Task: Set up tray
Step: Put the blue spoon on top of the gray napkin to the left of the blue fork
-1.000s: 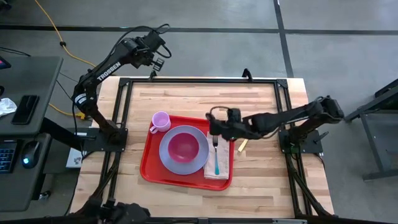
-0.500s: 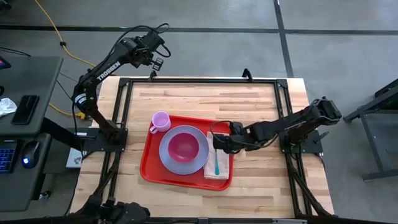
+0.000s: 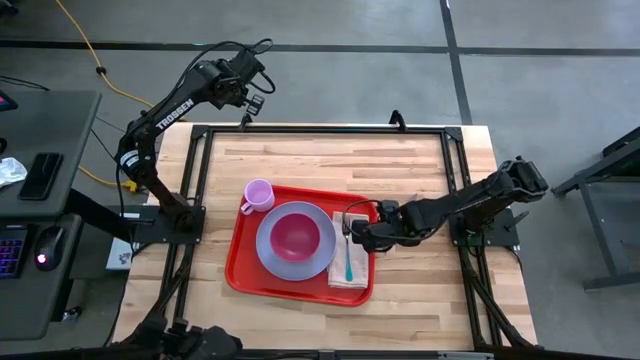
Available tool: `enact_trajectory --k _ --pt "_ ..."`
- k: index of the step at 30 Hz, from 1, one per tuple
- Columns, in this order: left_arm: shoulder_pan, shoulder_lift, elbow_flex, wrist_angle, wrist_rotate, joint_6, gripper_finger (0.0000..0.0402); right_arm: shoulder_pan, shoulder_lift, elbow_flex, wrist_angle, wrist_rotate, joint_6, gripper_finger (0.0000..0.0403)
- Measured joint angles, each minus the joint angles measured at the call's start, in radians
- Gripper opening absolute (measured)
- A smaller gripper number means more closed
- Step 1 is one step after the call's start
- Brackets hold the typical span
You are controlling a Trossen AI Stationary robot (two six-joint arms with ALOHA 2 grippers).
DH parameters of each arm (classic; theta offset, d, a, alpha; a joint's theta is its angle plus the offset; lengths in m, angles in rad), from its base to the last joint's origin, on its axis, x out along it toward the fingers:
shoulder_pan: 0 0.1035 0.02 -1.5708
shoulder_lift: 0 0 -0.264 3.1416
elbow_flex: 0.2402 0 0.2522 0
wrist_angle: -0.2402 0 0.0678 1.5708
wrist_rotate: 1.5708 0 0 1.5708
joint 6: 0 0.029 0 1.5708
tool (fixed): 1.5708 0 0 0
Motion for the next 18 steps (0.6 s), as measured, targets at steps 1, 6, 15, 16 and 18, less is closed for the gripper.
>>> enact_trajectory --k 1,6,15,16,18 --pt "0.0 0.0 0.0 0.0 0.003 0.0 0.0092 0.0 0.0 0.0 0.001 0.002 -0.001 0.0" --pt "0.0 0.0 0.0 0.001 0.132 0.009 0.0092 -0.002 -0.004 0.0 0.019 0.039 -0.027 0.0" --pt "-0.001 0.0 0.0 0.039 0.571 0.1 0.0092 -0.106 -0.064 0.0 0.11 0.277 -0.222 0.0" --pt "-0.001 0.0 0.0 0.039 0.613 0.105 0.0092 -0.119 -0.07 0.0 0.13 0.308 -0.247 0.0" --pt "-0.009 0.0 0.0 0.048 0.676 0.11 0.0092 -0.139 -0.08 0.0 0.174 0.356 -0.296 0.0"
